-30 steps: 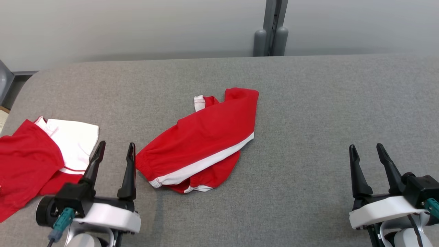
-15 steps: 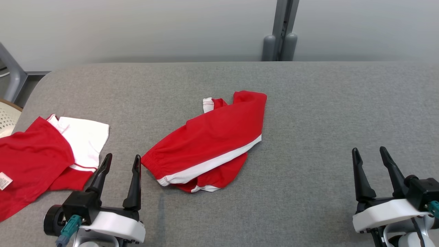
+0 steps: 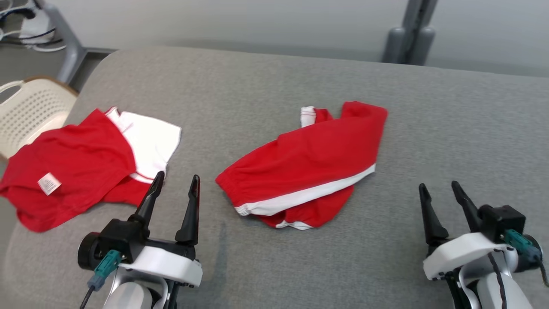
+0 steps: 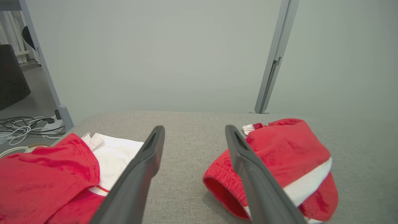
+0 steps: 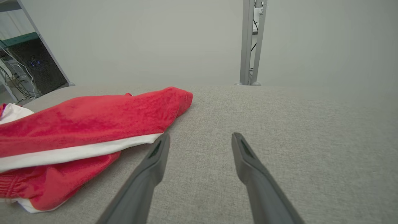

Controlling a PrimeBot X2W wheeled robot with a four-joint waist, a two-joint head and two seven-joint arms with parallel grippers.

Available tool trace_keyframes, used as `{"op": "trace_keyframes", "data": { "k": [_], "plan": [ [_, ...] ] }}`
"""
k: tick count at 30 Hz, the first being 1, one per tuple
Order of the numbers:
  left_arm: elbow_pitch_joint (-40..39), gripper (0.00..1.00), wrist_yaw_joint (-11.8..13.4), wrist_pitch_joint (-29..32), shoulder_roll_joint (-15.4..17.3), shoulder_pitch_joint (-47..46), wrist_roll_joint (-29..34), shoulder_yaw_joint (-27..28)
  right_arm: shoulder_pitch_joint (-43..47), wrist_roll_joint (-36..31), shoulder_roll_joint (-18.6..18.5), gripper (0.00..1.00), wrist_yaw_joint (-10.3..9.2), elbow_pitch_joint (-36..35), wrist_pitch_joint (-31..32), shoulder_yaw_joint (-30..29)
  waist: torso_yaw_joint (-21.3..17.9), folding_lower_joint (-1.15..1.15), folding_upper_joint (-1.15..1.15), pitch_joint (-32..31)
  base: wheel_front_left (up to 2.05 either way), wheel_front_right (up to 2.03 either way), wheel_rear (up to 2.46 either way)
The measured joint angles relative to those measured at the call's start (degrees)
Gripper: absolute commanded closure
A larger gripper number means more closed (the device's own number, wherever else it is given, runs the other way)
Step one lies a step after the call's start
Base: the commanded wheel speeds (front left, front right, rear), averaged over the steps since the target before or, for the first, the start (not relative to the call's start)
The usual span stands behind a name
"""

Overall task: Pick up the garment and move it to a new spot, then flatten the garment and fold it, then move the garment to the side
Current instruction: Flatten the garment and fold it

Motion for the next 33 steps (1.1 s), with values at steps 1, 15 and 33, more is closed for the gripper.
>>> {"op": "trace_keyframes", "data": {
  "k": [1, 15, 33],
  "plan": [
    [0.12, 0.0, -0.2, 0.0, -0.26, -0.4, 0.26, -0.1, -0.8, 0.38, 0.02, 0.0, 0.0, 1.24, -0.03, 0.51, 0.79, 0.0, 0.0, 0.36, 0.0, 0.0, 0.0],
    [1.62, 0.0, -3.7, 0.0, -4.78, -3.83, 2.57, 0.55, -15.17, 5.69, 0.04, 0.0, 0.0, 19.3, -0.54, 5.12, 7.84, 0.0, 0.0, 6.36, 0.0, 0.0, 0.0],
    [2.12, 0.0, -5.93, 0.0, -6.41, -4.01, 6.31, 4.25, -16.95, 11.54, -0.07, 1.0, -0.01, 19.23, -5.1, 9.82, 4.34, 0.0, 0.0, 6.68, 0.0, 0.0, 0.0]
  ]
}}
